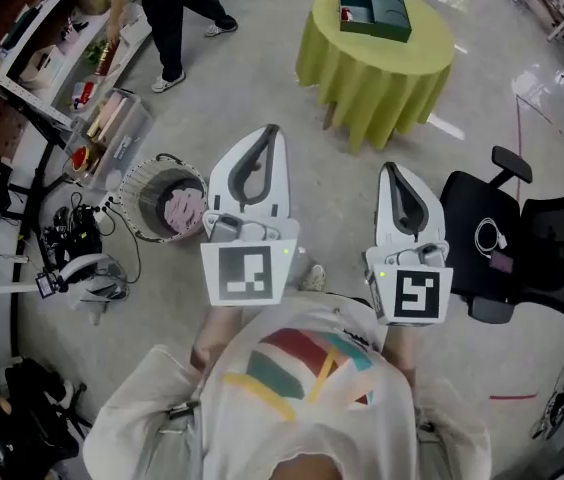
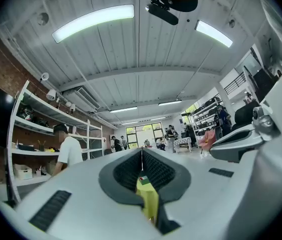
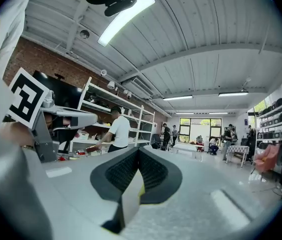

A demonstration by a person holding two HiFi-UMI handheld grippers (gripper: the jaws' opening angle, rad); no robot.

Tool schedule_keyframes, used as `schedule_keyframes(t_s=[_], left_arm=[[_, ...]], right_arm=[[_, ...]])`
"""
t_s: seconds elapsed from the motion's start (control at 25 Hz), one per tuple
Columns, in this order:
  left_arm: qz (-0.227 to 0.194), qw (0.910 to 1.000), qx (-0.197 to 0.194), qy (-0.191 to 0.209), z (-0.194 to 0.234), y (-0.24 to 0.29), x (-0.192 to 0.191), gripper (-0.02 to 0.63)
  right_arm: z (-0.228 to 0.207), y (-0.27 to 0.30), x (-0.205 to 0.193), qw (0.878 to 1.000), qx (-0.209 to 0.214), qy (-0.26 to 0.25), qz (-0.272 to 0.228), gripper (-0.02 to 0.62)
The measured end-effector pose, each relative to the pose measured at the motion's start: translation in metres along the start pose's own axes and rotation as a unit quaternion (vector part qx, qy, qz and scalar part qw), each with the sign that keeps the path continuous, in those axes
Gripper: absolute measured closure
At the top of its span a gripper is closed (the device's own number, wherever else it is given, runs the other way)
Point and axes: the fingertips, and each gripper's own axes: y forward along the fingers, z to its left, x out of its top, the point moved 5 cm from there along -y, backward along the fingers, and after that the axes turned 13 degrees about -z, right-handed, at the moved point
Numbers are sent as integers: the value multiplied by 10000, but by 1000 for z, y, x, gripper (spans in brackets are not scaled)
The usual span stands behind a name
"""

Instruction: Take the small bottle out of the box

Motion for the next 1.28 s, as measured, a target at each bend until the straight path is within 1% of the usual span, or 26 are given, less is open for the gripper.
schedule_keyframes(t_s=[0.16, 0.32, 0.56, 0.72, 0.84, 0.96, 1.04, 1.16, 1.28], left_arm=[[52, 10000, -2, 23, -4, 6, -2, 591], [-3, 9999, -43, 101, -14, 14, -5, 591], [-31, 10000, 13, -40, -27, 24, -12, 591], [-58, 10000, 29, -69, -29, 30, -10, 591], [-74, 9999, 44, -59, -29, 41, -13, 591], [-128, 9999, 50, -33, -28, 53, -16, 591], [-192, 9998, 7, -30, -26, 65, -21, 591], [-290, 9995, 7, -124, -22, 89, -33, 591], [-525, 9985, -7, -123, -20, 121, -37, 591]], right_arm=[[-5, -1, -2, 9999, 87, 6, -141, 592], [-20, -5, -9, 9999, -103, -53, -26, 592], [-37, -11, -21, 10000, -39, 11, -39, 591], [-48, -5, -22, 9997, -143, 143, 145, 592], [-57, 1, -18, 9998, -203, 19, 76, 592], [-66, 3, -20, 9999, -135, -67, -64, 592], [-74, 8, -23, 9997, -208, -73, -102, 592], [-89, 20, -33, 9990, -445, -42, -64, 592], [-110, 37, -40, 9977, -660, -127, -53, 592]])
